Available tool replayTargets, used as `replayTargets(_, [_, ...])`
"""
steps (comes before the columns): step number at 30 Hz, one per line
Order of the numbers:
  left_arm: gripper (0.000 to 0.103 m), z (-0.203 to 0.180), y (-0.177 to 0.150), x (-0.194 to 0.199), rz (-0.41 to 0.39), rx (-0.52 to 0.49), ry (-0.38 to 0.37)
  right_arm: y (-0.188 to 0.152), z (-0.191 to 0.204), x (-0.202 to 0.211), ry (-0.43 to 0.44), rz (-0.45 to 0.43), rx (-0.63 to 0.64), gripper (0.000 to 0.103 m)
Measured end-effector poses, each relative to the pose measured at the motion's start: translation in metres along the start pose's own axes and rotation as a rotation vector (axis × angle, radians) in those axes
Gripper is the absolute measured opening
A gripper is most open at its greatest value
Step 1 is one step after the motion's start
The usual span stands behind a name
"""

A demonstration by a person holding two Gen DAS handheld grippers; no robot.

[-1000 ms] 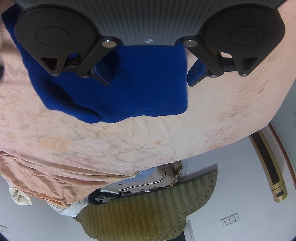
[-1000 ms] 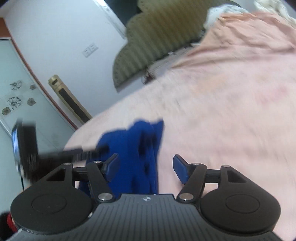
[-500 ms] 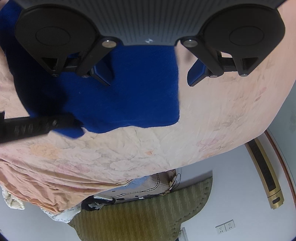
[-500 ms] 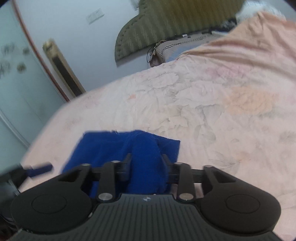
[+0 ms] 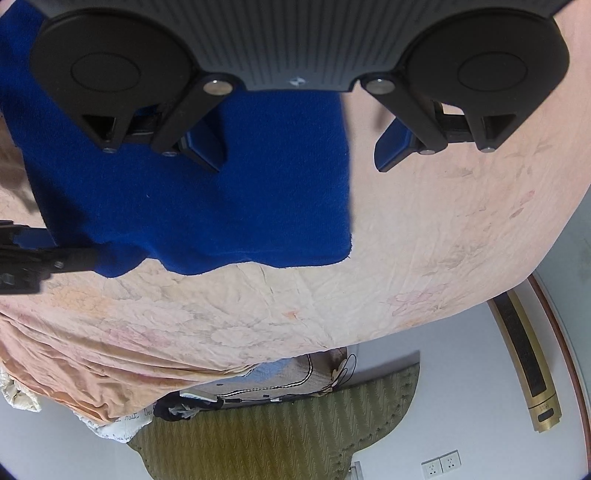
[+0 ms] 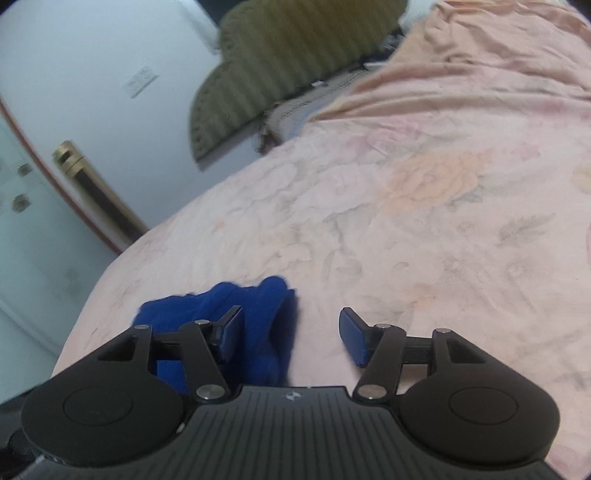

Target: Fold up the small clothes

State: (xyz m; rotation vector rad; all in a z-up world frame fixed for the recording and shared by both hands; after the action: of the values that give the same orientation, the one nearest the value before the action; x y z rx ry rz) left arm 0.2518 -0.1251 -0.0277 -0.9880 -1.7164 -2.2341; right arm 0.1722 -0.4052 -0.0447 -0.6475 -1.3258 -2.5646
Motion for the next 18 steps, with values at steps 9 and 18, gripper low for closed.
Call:
replayTargets(9, [0.09,0.016,-0.012,0.017,-0.004,0.022,-0.013,-0.025,0.004,0.008,0.007,0.094,0.031,0.069])
replayTargets(18, [0.091,0.04,-0.055,0.063,0.033,0.159,-0.155,-0.074,0.028,0.053,0.129,0.2,0.176,0.075])
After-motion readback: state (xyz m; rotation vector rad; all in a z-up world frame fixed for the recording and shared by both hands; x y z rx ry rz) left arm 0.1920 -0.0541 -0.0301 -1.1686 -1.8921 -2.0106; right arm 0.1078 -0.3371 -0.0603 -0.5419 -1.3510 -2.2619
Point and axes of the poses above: each gripper's, at about its wrist camera, not at the fingertips, and x roughly against the way its jaws point, z to its left, y to its top, the point moved 2 cm from there along -x, roughly the way its jaws point, and after that the axes turned 7 degrees about -z, right-handed, at the moved point
